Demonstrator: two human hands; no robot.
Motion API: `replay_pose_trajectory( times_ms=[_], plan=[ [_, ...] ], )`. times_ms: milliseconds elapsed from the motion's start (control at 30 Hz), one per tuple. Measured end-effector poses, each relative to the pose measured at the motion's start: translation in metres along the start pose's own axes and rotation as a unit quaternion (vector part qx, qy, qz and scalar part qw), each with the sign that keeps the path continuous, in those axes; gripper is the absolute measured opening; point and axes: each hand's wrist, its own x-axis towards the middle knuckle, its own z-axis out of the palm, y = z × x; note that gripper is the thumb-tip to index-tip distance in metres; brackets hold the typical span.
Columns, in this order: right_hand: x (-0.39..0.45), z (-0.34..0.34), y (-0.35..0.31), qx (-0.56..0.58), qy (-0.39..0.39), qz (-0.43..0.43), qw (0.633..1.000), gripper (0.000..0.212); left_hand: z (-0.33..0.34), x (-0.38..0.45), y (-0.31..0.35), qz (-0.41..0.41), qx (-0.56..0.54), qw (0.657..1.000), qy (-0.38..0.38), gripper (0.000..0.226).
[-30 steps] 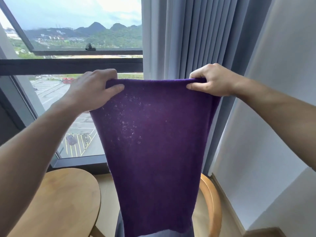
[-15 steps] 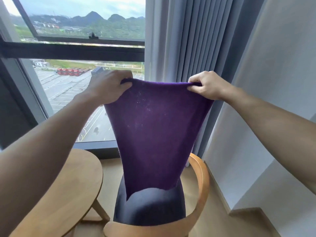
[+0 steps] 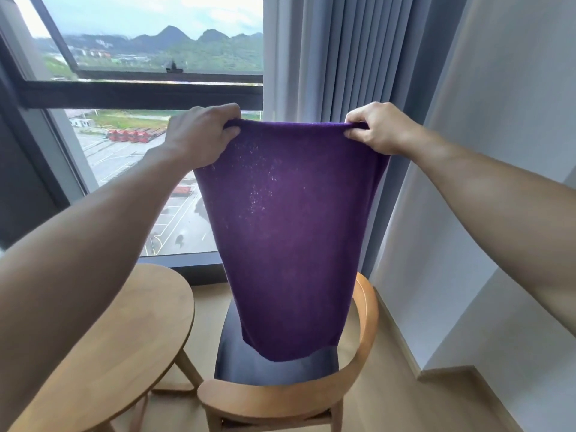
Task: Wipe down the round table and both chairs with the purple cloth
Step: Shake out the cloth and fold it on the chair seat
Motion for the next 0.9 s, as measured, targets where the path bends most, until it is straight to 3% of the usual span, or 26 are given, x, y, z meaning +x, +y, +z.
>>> replay_pose_trajectory(
  times_ms=[233, 633, 900],
  plan=[
    [0.034, 0.050, 0.019, -0.002, -0.041, 0.035, 0.999, 0.016, 0.067, 0.022, -0.026, -0.011, 0.008, 0.999, -0.040, 0.013],
    [0.140, 0.239, 0.101, 0.028, -0.081, 0.126, 0.988, 0.014, 0.288, 0.069, -0.103, -0.069, -0.072, 0.981, -0.164, 0.009],
    [0.112, 0.358, 0.132, -0.026, -0.206, 0.101, 0.973, 0.017, 0.408, 0.010, -0.113, 0.000, -0.056, 0.967, -0.248, 0.008]
  ],
)
